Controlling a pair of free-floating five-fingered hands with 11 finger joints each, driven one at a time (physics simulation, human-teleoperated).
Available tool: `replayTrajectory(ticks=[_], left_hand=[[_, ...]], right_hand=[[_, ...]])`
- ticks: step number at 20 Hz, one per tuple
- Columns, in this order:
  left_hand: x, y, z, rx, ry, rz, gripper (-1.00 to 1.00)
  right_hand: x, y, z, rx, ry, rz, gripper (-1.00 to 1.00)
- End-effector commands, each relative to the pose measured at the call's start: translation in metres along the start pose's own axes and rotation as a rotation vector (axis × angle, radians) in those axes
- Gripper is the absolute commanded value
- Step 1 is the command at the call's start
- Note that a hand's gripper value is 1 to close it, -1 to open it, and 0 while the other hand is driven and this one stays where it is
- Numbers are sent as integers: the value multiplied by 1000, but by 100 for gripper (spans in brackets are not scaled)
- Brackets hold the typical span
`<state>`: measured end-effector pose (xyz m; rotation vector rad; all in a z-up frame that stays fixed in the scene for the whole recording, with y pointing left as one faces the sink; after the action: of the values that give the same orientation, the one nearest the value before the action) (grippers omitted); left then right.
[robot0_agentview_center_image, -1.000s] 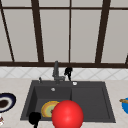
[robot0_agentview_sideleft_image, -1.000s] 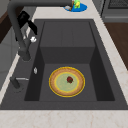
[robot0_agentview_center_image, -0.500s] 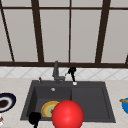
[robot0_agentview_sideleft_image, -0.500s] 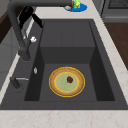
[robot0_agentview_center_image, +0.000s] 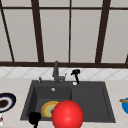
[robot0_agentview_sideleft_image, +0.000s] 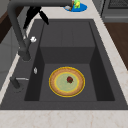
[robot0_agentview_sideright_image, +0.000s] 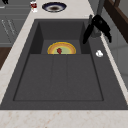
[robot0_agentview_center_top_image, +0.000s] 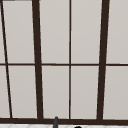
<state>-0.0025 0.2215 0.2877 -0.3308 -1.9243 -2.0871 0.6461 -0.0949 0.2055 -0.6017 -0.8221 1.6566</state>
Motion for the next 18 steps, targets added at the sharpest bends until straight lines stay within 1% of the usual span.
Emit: replayTrajectory(ticks=[1, 7, 9, 12, 16, 17, 18], left_hand=[[0, 0, 0, 0, 0, 0, 0], [0, 0, 0, 0, 0, 0, 0], [0, 0, 0, 0, 0, 0, 0], [0, 0, 0, 0, 0, 0, 0], [0, 0, 0, 0, 0, 0, 0], [0, 0, 0, 0, 0, 0, 0], [0, 0, 0, 0, 0, 0, 0]], right_hand=[[0, 18, 22, -31, 13, -3, -100], [2, 48, 60, -31, 17, 7, -100], [5, 55, 64, -25, 12, 16, -100], [6, 62, 69, -20, 15, 17, -100], [7, 71, 77, -15, 24, 7, -100], [4, 71, 77, -24, 24, -2, -100], [7, 70, 75, -16, 17, -1, -100]])
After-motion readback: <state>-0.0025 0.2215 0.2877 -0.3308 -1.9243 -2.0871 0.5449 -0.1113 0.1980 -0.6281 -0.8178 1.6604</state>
